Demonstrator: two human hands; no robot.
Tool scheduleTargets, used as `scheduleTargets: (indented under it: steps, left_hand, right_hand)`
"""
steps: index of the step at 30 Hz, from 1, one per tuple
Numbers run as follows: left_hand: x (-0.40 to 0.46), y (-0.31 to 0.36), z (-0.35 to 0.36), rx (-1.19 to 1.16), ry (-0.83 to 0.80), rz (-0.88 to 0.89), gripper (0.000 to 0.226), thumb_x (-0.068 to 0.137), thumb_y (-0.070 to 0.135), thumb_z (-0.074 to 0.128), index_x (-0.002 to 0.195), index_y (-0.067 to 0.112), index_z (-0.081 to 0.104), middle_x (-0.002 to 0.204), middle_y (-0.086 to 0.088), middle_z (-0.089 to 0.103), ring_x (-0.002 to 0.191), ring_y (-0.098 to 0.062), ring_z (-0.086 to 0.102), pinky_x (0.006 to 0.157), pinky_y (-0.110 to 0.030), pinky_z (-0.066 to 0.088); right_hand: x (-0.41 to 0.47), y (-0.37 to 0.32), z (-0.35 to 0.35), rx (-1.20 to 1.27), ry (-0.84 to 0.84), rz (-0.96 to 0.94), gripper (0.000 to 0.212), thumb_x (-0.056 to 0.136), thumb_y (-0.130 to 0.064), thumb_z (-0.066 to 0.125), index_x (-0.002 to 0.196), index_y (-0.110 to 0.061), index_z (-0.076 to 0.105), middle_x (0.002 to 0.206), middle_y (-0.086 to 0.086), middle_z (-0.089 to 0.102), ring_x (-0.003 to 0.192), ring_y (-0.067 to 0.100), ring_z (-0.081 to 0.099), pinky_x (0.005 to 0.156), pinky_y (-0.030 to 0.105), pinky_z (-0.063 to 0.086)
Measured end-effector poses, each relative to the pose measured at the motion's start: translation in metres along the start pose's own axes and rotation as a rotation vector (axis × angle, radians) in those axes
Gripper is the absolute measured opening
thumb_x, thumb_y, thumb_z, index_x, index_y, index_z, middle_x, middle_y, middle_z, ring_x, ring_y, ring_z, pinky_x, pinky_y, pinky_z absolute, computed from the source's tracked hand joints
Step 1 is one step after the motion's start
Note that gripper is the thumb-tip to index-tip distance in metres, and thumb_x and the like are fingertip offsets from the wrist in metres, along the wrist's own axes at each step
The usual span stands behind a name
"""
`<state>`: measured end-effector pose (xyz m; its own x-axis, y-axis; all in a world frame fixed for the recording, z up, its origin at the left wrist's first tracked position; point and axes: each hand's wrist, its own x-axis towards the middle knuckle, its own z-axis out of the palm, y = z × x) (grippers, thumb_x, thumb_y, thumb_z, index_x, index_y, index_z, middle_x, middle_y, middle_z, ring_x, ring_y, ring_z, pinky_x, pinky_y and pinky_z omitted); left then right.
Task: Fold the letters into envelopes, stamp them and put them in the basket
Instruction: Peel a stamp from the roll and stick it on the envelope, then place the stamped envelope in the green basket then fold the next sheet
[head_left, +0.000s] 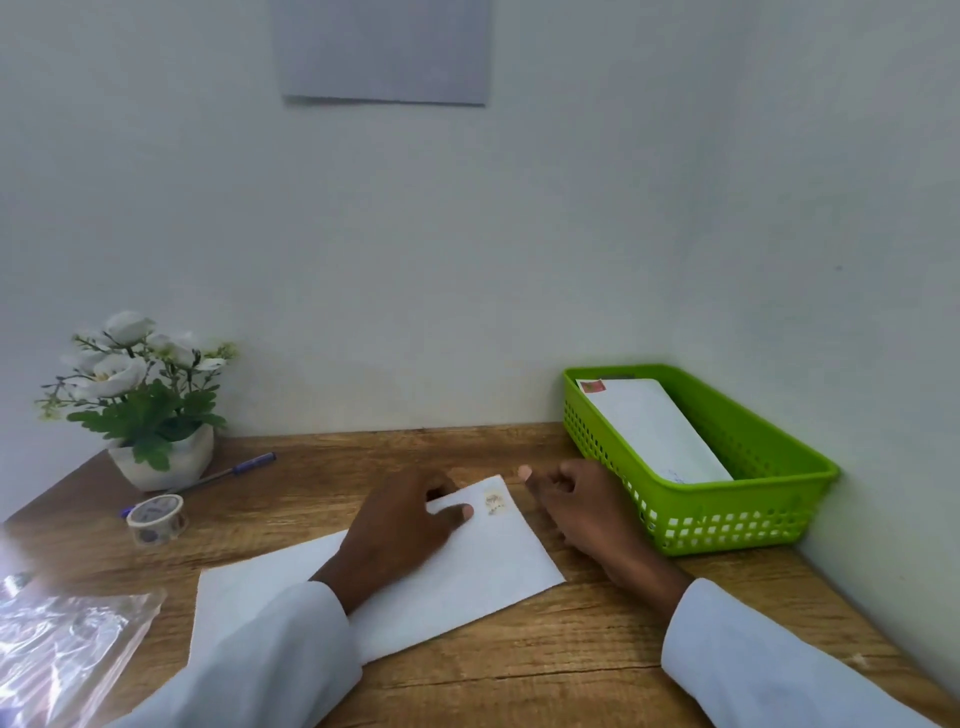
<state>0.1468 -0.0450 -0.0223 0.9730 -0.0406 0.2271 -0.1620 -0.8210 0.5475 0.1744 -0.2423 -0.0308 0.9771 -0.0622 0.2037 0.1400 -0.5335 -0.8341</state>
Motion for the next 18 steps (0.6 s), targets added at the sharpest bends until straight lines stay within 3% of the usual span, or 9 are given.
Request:
scheduleTargets:
  steps: [2, 5, 8, 12, 18]
  left_hand:
    - [0.003, -0.002, -0.01, -0.059, 0.061, -0.036, 0.026, 0.087, 0.038, 0.066, 0.071, 0.018, 0.065, 0.067, 0.011, 0.061, 0.063, -0.005, 0.054, 0.055, -0.023, 0.034]
    - [0.009, -0.002, -0.026, -0.178, 0.121, -0.051, 0.023, 0.086, 0.036, 0.068, 0.075, 0.015, 0.071, 0.07, 0.005, 0.071, 0.064, -0.01, 0.064, 0.06, -0.031, 0.048]
    - [0.011, 0.006, -0.039, -0.318, 0.17, -0.049, 0.017, 0.086, 0.028, 0.071, 0.072, 0.018, 0.073, 0.069, 0.004, 0.072, 0.058, -0.008, 0.063, 0.057, -0.026, 0.046]
    - [0.012, 0.027, -0.052, -0.507, 0.207, -0.056, 0.018, 0.087, 0.024, 0.072, 0.071, 0.016, 0.073, 0.064, 0.003, 0.069, 0.05, -0.005, 0.058, 0.048, -0.017, 0.044]
    - [0.019, 0.066, -0.073, -0.748, 0.22, -0.043, 0.021, 0.089, 0.026, 0.069, 0.081, 0.007, 0.075, 0.08, -0.01, 0.075, 0.062, -0.014, 0.062, 0.058, -0.025, 0.049]
  right_hand:
    - [-0.007, -0.004, -0.004, 0.169, -0.087, 0.056, 0.038, 0.08, -0.042, 0.076, 0.084, -0.005, 0.069, 0.067, 0.008, 0.071, 0.057, 0.015, 0.063, 0.054, 0.032, 0.051]
    - [-0.014, -0.013, -0.009, 0.391, -0.221, 0.135, 0.029, 0.077, -0.027, 0.082, 0.089, -0.003, 0.07, 0.078, 0.007, 0.075, 0.065, 0.012, 0.068, 0.054, 0.025, 0.052]
    - [-0.015, -0.022, -0.011, 0.528, -0.263, 0.143, 0.02, 0.076, -0.021, 0.082, 0.086, -0.006, 0.073, 0.084, 0.008, 0.078, 0.078, 0.019, 0.07, 0.069, 0.031, 0.053]
    - [-0.019, -0.04, -0.015, 0.72, -0.274, 0.163, 0.031, 0.074, -0.012, 0.082, 0.102, -0.005, 0.072, 0.095, 0.009, 0.078, 0.094, 0.027, 0.073, 0.089, 0.041, 0.058]
    - [-0.02, -0.06, -0.043, 0.96, -0.221, 0.055, 0.041, 0.074, 0.002, 0.077, 0.113, 0.001, 0.067, 0.108, 0.015, 0.075, 0.102, 0.031, 0.071, 0.094, 0.045, 0.056]
